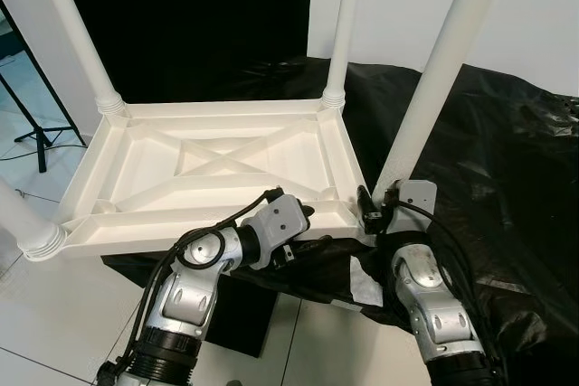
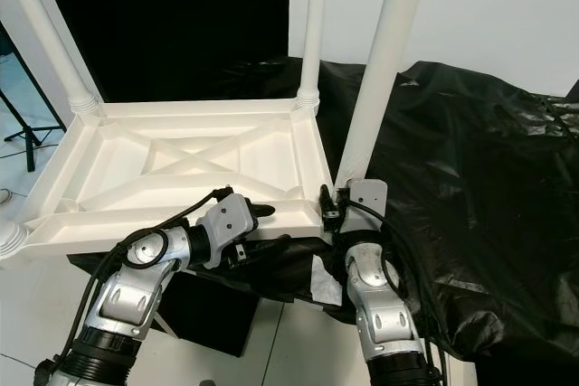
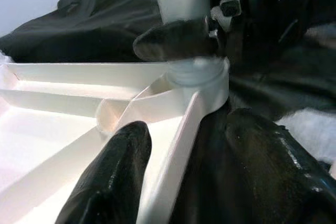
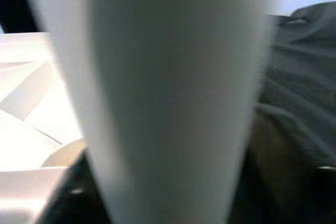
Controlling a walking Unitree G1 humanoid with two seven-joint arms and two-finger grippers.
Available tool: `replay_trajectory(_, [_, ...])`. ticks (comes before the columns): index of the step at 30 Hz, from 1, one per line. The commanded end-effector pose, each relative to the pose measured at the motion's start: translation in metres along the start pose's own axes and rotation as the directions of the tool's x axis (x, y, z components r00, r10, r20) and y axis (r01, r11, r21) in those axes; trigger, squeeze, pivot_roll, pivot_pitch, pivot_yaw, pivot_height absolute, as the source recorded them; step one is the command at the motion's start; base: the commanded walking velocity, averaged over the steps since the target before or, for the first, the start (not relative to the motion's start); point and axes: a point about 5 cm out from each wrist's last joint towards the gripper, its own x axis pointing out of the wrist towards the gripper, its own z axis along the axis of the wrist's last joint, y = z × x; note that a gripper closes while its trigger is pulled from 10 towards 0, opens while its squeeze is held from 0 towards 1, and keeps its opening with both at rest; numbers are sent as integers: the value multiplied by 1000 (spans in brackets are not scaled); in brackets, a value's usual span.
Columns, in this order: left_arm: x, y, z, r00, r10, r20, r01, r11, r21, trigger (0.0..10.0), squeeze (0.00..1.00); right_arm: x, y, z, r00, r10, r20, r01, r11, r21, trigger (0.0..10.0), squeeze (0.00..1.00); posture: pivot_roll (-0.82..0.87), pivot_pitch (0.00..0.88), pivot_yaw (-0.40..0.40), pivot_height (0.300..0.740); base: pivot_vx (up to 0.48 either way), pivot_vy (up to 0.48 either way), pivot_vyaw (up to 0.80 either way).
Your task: Building children table
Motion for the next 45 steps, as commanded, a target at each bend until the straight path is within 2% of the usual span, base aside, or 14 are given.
replay_trajectory(1, [-2, 9, -8, 977, 211, -8, -211, 975, -66, 10000, 0, -6, -10, -11, 999, 19, -38, -20, 1000, -8, 10000, 1000, -32, 0, -14, 740, 0, 0, 0])
replay_trajectory(8, [-6, 12, -16, 961, 276, -11, -275, 956, -103, 10000, 0, -6, -20, -4, 977, 212, 6, -212, 977, -19, 10000, 933, -34, 0, -8, 740, 0, 0, 0])
replay_trajectory(9, [-6, 14, -16, 958, 287, -8, -286, 951, -116, 10000, 0, -4, -21, -3, 967, 256, 12, -256, 967, -19, 10000, 0, -32, 0, -6, 740, 0, 0, 0])
replay_trajectory(13, [-8, 18, -14, 951, 310, 7, -306, 944, -124, 10000, 0, 3, -23, 4, 919, 393, 20, -392, 919, -41, 10000, 0, -36, 0, -2, 740, 0, 0, 0])
replay_trajectory(15, [-9, 17, -12, 954, 298, 27, -292, 948, -124, 10000, 0, 11, -22, 9, 864, 504, 11, -502, 862, -70, 10000, 0, -33, 0, -1, 740, 0, 0, 0])
replay_trajectory(18, [-9, 17, -11, 957, 287, 39, -280, 952, -124, 10000, 0, 15, -21, 10, 841, 541, 4, -539, 839, -80, 10000, 0, -32, 0, -1, 740, 0, 0, 0])
replay_trajectory(22, [-9, 12, -6, 966, 241, 94, -232, 968, -94, 10000, 0, 30, -8, 12, 727, 685, -48, -685, 719, -121, 10000, 0, -21, 0, 0, 740, 0, 0, 0])
replay_trajectory(23, [-9, 11, -5, 968, 231, 102, -223, 971, -85, 10000, 0, 31, -6, 10, 702, 709, -64, -710, 692, -132, 6157, 0, -19, 0, 0, 740, 0, 0, 0])
replay_trajectory(24, [-9, 11, -5, 969, 225, 107, -217, 973, -79, 10000, 0, 32, -5, 10, 688, 722, -74, -724, 676, -139, 0, 0, -19, 0, 0, 740, 0, 0, 0])
replay_trajectory(28, [-9, 5, -1, 976, 173, 130, -166, 984, -58, 10000, 0, 35, -7, 4, 659, 742, -119, -751, 643, -150, 0, 0, -6, 0, -13, 740, 0, 0, 0])
replay_trajectory(35, [-10, 0, 0, 977, 153, 148, -148, 988, -44, 10000, 0, 33, -14, -3, 685, 717, -132, -729, 675, -115, 0, 0, 0, 0, -28, 740, 0, 0, 0])
replay_trajectory(39, [-10, -2, -5, 980, 151, 131, -148, 989, -28, 10000, 0, 31, -19, -9, 776, 620, -116, -631, 768, -110, 0, 0, -10, 0, -24, 740, 0, 0, 0])
replay_trajectory(42, [-11, -3, -6, 980, 151, 128, -149, 989, -27, 10000, 0, 29, -19, -10, 792, 600, -112, -610, 785, -112, 0, 0, -14, 0, -21, 740, 0, 0, 0])
replay_trajectory(45, [-10, -3, -6, 982, 139, 124, -136, 990, -30, 10000, 0, 26, -19, -12, 854, 513, -88, -520, 847, -105, 0, 0, -26, 0, -10, 740, 0, 0, 0])
